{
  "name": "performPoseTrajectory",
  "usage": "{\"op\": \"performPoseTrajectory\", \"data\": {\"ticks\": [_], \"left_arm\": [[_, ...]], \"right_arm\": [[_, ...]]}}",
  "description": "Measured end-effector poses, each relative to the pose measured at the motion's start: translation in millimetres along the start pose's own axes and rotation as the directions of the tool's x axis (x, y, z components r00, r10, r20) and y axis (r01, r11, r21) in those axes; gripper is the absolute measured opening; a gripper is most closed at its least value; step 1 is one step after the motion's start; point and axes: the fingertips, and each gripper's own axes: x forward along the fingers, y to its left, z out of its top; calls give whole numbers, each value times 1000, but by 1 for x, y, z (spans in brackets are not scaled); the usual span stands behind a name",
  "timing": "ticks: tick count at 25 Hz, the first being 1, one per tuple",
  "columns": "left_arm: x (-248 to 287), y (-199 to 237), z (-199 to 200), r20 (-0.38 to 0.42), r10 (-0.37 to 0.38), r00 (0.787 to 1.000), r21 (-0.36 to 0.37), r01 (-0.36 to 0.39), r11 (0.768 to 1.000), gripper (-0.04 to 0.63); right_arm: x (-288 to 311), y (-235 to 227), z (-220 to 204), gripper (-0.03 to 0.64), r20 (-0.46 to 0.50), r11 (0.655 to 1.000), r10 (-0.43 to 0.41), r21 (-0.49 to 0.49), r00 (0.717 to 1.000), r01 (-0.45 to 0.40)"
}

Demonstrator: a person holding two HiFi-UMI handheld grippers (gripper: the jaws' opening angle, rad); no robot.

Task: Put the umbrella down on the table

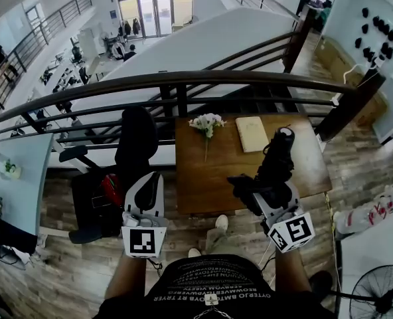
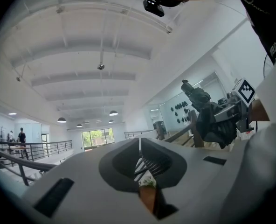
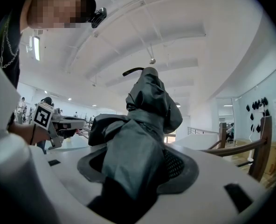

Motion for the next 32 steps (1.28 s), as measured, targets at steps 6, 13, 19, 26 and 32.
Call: {"op": "performPoseTrajectory", "data": {"ticks": [6,13,19,26,32], "left_arm": [[30,13,1,-9,48,999,1,-48,999,38],[64,13,-13,-46,68,997,2,-68,998,38],[94,17,-32,-81,96,992,-15,-97,995,38],[121,12,-48,-124,100,987,-3,-101,995,38],[138,8,-60,-154,98,983,2,-99,995,38]], "right_arm": [[30,-27,-7,275,-11,1000,25,14,1000,-25],[71,-57,-40,275,-70,997,64,51,995,-60],[106,-71,-98,275,-160,988,103,131,982,-82],[134,-82,-175,275,-282,978,143,185,949,-93],[147,-87,-234,275,-357,960,168,271,919,-71]]}}
